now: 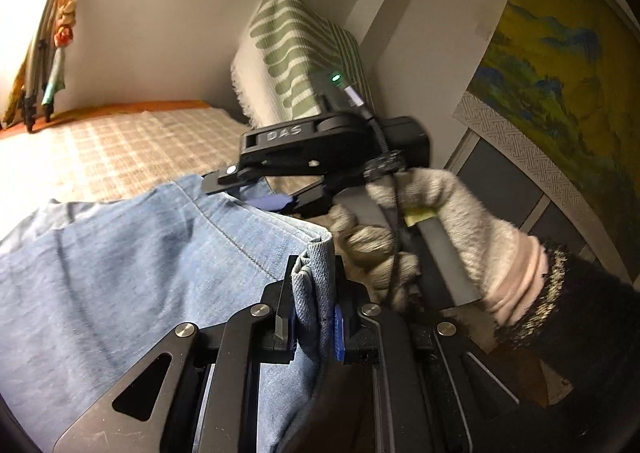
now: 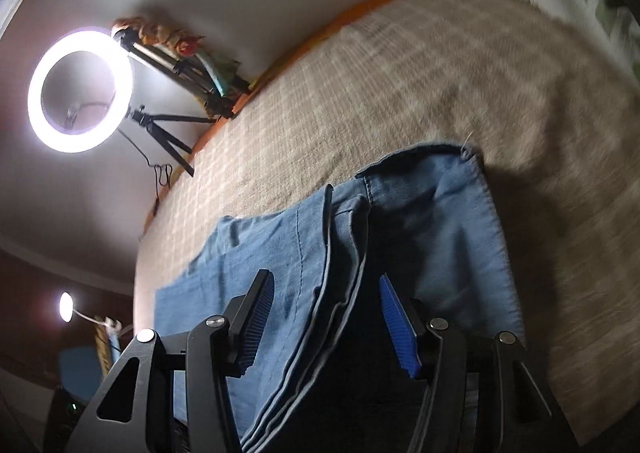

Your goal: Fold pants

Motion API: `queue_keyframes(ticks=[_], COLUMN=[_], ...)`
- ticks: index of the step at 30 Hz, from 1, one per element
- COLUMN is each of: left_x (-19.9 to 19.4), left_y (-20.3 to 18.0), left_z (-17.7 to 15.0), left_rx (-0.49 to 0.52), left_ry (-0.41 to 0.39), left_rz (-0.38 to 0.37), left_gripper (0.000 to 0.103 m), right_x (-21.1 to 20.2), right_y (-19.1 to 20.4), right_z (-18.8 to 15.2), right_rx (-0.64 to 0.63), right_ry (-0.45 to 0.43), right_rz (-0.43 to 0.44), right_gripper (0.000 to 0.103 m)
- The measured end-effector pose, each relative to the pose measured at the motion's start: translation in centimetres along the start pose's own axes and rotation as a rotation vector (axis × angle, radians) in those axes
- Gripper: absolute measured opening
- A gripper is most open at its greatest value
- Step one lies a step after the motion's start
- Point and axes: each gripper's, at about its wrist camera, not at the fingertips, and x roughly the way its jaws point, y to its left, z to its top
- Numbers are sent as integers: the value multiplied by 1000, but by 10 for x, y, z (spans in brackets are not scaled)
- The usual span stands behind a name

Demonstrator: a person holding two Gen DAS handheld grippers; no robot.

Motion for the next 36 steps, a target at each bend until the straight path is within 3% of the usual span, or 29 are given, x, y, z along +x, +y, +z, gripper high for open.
queue_keyframes(ticks=[2,3,5,7,14,21,25,29,33,36], left_x=[-4,-5,-6,-3,12,49,51,35,-3,-40], left_y=[-1,-2,-5,-8,-27,-29,-30,-30,-18,-3], left_z=[-1,-2,-4,-2,12,5,-10,-20,-25,-29], left_rx=[9,15,23,25,98,120,108,97,42,8], left_ry=[-8,-8,-5,-4,-18,80,161,193,173,150], left_rz=[2,3,9,7,1,4,-16,-21,-21,28], left_gripper=[11,11,11,11,11,11,17,20,26,27], right_x=[9,13,15,9,-26,-4,11,3,-21,-43], right_y=[2,4,11,28,74,32,16,13,18,25], right_z=[1,1,3,3,16,24,23,21,12,-2], right_rx=[-4,-12,-30,-106,-349,-328,-327,-354,-375,-380], right_ry=[12,2,-20,-70,-181,-120,-93,-105,-146,-186], right_rz=[-14,-32,-25,-50,-191,-253,-300,-406,-472,-465], right_gripper=[53,29,10,5,4,4,7,32,33,35])
